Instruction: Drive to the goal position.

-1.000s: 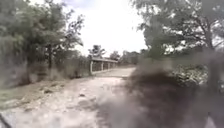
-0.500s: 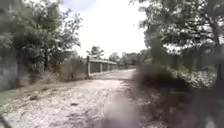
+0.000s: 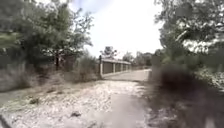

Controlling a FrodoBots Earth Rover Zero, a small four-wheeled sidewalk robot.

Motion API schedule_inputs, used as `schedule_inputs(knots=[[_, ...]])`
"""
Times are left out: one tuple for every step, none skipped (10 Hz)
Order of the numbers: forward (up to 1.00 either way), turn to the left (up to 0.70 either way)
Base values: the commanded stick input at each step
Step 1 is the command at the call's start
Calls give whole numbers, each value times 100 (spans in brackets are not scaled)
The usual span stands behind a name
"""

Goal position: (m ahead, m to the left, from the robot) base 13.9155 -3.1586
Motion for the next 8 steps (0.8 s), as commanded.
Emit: schedule_inputs(knots=[[70, 0], [70, 0], [70, 0], [70, 0], [70, -1], [70, -17], [70, -30], [70, -35]])
